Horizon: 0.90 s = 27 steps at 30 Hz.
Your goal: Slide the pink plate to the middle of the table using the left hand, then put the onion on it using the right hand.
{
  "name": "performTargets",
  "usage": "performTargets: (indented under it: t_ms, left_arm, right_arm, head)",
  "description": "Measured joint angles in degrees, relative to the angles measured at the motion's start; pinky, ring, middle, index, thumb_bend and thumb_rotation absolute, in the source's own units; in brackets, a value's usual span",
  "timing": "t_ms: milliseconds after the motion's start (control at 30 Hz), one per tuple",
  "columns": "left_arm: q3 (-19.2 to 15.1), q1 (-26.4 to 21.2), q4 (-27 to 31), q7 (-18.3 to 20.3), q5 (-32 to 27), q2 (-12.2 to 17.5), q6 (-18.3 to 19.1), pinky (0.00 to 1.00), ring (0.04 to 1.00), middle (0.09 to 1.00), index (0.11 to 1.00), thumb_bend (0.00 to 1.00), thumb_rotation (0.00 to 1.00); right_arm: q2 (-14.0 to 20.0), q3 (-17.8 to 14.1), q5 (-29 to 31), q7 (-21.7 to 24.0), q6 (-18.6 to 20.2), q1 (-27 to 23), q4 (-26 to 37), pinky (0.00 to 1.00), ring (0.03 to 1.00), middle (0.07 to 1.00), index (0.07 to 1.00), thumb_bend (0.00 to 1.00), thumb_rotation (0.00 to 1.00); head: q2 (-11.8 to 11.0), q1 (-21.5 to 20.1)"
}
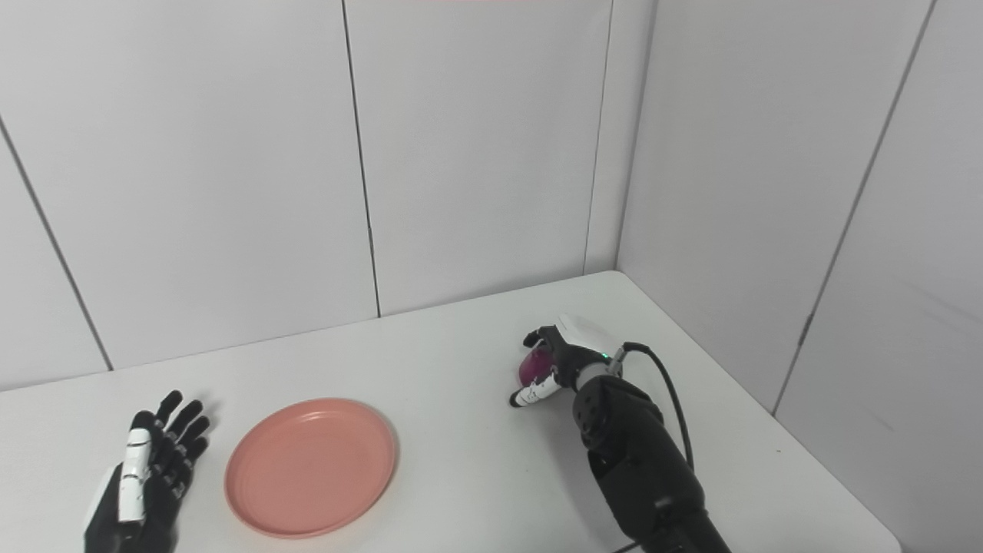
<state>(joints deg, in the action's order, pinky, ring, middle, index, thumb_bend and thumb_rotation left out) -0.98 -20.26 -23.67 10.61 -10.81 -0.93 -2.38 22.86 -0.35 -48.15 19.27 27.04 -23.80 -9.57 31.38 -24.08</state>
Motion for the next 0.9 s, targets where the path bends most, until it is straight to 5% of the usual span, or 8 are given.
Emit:
performTargets:
  t_ms: [67, 133, 200, 567, 900]
  left_arm:
    - [0.0, 0.0, 0.0, 0.0, 0.0, 0.0, 0.0, 0.99, 0.951, 0.942, 0.944, 0.55, 1.0]
    - [0.0, 0.0, 0.0, 0.0, 0.0, 0.0, 0.0, 0.99, 0.95, 0.94, 0.942, 0.55, 1.0]
    - [0.0, 0.0, 0.0, 0.0, 0.0, 0.0, 0.0, 0.98, 0.95, 0.94, 0.943, 0.55, 1.0]
    - [0.0, 0.0, 0.1, 0.0, 0.0, 0.0, 0.0, 0.98, 0.952, 0.943, 0.945, 0.54, 1.0]
    - [0.2, 0.4, 0.6, -0.2, 0.2, -0.2, 0.2, 0.98, 0.94, 0.934, 0.943, 0.54, 1.0]
  right_arm:
    - [-0.1, 0.1, 0.8, -1.4, 0.0, 0.0, -0.4, 0.48, 0.564, 0.648, 0.712, 0.81, 0.01]
    - [-0.4, 0.2, 2.4, -3.9, 0.0, 0.0, -1.0, 0.42, 0.452, 0.549, 0.664, 0.59, 0.0]
    - [-0.8, 0.4, 3.1, -6.1, 0.0, 0.0, -1.4, 0.38, 0.4, 0.494, 0.584, 0.53, 0.0]
    - [-1.2, 1.0, 7.0, -14.2, -0.1, 0.1, -1.6, 0.29, 0.403, 0.467, 0.515, 0.52, 0.0]
    - [-1.5, 1.8, 9.9, -16.2, -0.1, 0.5, 4.2, 0.39, 0.451, 0.529, 0.463, 0.52, 0.0]
  head:
    - [0.0, 0.0]
    - [0.1, 0.0]
    - [0.1, 0.1]
    - [0.2, 0.4]
    - [0.4, 1.4]
